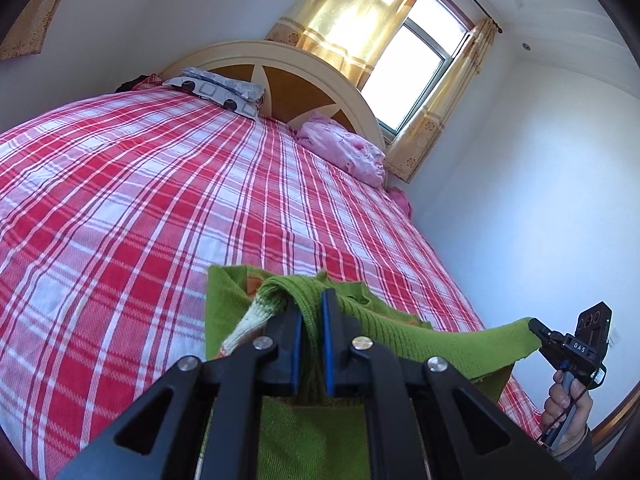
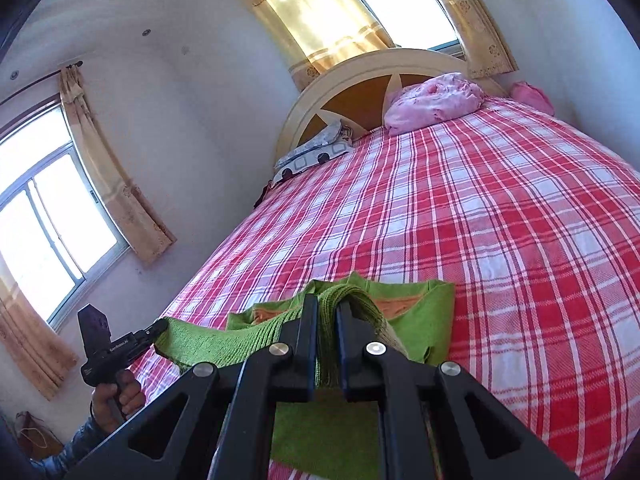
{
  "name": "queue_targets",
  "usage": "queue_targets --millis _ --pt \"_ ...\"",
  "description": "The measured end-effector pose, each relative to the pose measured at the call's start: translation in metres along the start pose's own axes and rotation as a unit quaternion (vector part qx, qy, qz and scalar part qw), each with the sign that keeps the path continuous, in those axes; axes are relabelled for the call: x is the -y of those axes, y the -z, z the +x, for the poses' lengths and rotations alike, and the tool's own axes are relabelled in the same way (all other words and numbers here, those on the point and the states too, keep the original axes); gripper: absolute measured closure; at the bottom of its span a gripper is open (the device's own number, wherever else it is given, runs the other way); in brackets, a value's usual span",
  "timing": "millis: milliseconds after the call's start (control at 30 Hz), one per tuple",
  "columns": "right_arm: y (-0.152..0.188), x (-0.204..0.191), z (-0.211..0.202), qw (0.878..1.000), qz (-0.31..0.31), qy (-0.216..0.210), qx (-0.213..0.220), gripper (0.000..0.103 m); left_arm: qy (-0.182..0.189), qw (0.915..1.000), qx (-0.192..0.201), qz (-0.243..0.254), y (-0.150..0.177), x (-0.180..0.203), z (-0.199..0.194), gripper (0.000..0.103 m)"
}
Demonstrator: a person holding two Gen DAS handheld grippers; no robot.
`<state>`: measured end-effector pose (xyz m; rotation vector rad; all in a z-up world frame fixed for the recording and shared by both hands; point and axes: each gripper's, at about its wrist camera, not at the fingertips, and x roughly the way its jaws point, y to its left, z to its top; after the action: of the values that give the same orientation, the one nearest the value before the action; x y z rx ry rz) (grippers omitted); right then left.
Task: Fold small clothes
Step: 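Lift the hem with both grippers and fold it toward the collar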
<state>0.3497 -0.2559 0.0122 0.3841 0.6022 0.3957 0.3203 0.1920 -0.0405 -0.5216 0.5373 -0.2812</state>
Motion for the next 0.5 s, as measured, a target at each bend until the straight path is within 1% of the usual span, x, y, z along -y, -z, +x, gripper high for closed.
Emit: queue_targets --millis 167,233,300,500 --pt "-0.009 0.018 0.035 0.999 0.016 0.018 -0.025 0.095 -0.009 0.9996 -0.02 -0.014 -0.007 -0.012 0.036 0.094" --pt "-0.01 0.029 0.052 0.998 0.025 0.033 -0.037 0.095 -0.013 0.9994 -0.028 -0.015 -0.008 -0.015 0.049 0.094" --pt "-0.01 0.039 0.066 0.998 0.032 0.04 -0.046 0.095 -0.019 0.9991 -0.034 -0.014 -0.008 -0.017 0.061 0.094" --pt "-0.011 0.067 0.107 0.995 0.049 0.057 -0.072 0.095 -0.034 0.9982 -0.048 -0.014 -0.009 -0.025 0.085 0.094"
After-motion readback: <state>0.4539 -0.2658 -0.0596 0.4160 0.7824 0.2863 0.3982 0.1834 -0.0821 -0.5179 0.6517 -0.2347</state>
